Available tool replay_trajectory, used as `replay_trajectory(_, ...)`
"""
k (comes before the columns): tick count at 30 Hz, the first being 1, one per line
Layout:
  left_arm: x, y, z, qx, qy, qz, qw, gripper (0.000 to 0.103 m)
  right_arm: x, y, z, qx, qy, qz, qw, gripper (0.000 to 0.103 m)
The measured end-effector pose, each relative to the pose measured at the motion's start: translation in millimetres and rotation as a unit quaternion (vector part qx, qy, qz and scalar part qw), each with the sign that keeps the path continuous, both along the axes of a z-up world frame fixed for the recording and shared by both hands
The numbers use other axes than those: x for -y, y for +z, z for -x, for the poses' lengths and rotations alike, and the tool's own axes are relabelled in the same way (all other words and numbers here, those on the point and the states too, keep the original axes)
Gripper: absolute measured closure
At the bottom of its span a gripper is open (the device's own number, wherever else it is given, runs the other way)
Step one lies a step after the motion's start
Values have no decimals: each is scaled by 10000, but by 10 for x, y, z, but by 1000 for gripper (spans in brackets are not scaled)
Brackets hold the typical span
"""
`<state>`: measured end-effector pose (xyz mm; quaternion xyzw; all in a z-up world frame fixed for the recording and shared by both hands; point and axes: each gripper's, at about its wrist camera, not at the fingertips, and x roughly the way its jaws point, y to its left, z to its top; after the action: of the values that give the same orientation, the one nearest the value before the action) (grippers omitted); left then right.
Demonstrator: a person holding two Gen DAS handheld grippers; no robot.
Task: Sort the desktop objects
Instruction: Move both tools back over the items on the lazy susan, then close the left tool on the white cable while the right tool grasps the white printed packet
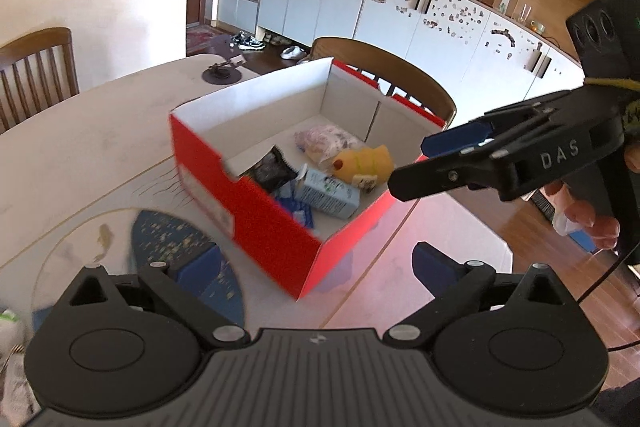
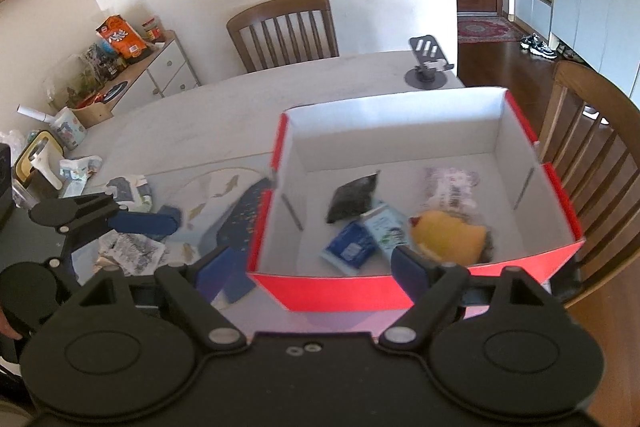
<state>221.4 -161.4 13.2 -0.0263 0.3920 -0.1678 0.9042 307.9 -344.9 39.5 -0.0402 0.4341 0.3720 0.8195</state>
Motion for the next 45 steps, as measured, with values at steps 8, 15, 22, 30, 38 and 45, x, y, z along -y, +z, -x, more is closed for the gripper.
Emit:
replay_trajectory(8, -386, -35, 335, 0, 122, -29, 9999, 1, -434, 2, 259, -17, 202, 6, 9998, 17)
replay_trajectory(15, -735, -101, 611, 64, 328, -88, 9994, 1, -854, -41, 438, 13, 486, 45, 9988, 17)
replay_trajectory(22, -1076, -231, 853, 110, 615, -238, 9978, 1, -1331, -123, 606, 229, 985, 240, 9946, 16)
replay_trajectory(30, -1391, -488, 1060, -86, 930, -391, 9949, 1, -1903, -306, 812, 392, 1795, 585, 9812, 16)
replay_trajectory(38, -1559, -650, 1163, -182, 1135, -452, 9923, 1, -2335, -450, 948, 482, 2382, 815, 9666, 16)
replay_trajectory(45, -1656, -815, 1189, -235, 1306, -517, 9898, 1, -2646, -603, 1024, 650, 2844, 1046, 9508, 16)
